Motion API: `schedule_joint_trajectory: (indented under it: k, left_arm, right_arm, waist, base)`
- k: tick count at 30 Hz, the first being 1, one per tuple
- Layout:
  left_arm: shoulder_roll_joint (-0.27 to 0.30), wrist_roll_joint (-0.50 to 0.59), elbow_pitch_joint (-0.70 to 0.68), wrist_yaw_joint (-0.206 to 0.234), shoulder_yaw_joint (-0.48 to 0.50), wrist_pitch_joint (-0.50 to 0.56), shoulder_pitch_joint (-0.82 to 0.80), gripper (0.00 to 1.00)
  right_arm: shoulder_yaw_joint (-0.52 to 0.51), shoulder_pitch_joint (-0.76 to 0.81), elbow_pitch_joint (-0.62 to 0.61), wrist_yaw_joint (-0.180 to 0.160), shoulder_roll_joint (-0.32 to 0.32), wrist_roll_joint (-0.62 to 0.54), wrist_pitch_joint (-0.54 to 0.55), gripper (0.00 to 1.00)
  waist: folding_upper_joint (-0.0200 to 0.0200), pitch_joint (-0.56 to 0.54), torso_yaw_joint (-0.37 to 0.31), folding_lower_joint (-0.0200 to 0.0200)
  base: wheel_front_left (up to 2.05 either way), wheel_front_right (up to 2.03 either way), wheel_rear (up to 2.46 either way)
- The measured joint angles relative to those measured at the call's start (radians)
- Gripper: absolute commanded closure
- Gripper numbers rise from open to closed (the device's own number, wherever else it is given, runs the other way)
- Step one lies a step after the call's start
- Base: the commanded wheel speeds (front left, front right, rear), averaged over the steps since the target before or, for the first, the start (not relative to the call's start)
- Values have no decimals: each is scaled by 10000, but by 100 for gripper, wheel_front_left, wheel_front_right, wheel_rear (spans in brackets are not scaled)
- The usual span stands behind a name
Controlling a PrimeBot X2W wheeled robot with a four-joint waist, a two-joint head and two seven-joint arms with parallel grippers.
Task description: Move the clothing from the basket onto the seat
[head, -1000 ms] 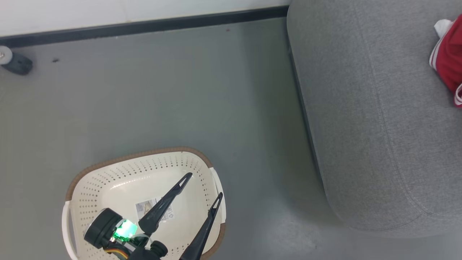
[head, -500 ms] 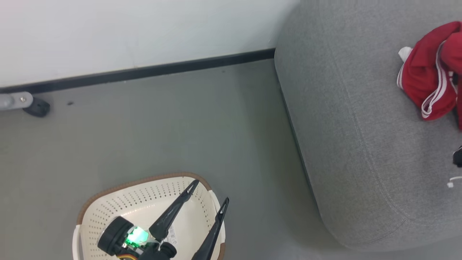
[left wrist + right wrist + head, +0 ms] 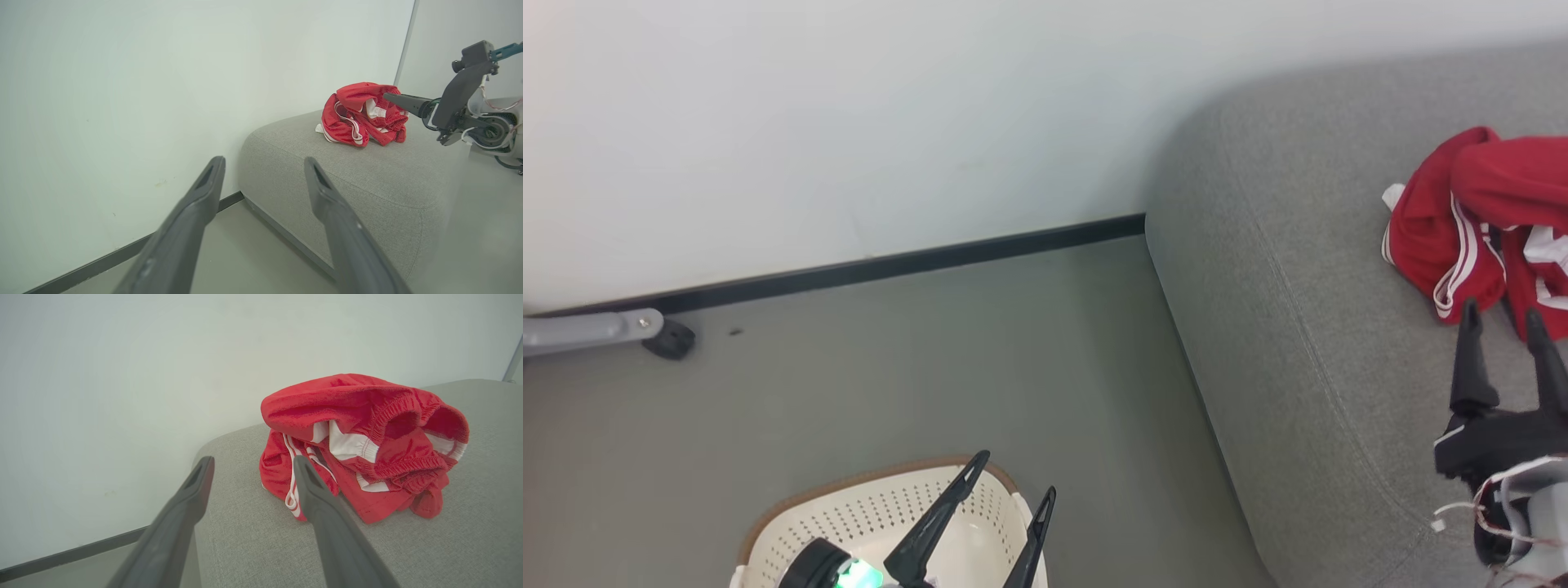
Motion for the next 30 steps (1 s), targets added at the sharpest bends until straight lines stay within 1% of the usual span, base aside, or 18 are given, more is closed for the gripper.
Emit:
schedule_joint_trajectory:
  k: [5,7,11,13,22,27,30]
  left_arm:
    - [-121,2,98,23,-13,0,218,0]
    - [-163,2,161,104,10,0,363,0]
    - [-238,-10,230,198,56,0,638,0]
    - [-253,-13,236,267,63,0,757,0]
    - [-290,-13,257,454,334,0,983,0]
    - [-314,-27,268,562,573,0,994,0]
    - [-326,-29,268,711,709,0,1006,0]
  right_arm:
    - [500,1047,-1565,27,399,0,-2,0]
    - [738,1430,-2159,27,554,8,0,0]
    - [1536,2193,-3256,27,598,380,-2,0]
    - [1779,2514,-3649,27,593,606,-2,0]
    - [2320,3319,-4874,27,568,1177,-4,0]
    - [2677,3361,-5198,27,573,1315,-4,0]
    - [2867,3453,-5258,27,585,1308,-2,0]
  waist:
    - [0,-560,172,0]
    - [0,-760,273,1]
    - [0,-1094,545,1]
    - [0,-1225,710,1]
    - [0,-1654,1529,1]
    - [1,-1790,1967,2]
    - [1,-1849,2204,3]
  base:
    - [0,0,0]
    - [0,0,0]
    - [0,0,0]
    - [0,0,0]
    - [0,0,0]
    - [0,0,0]
    - [0,0,0]
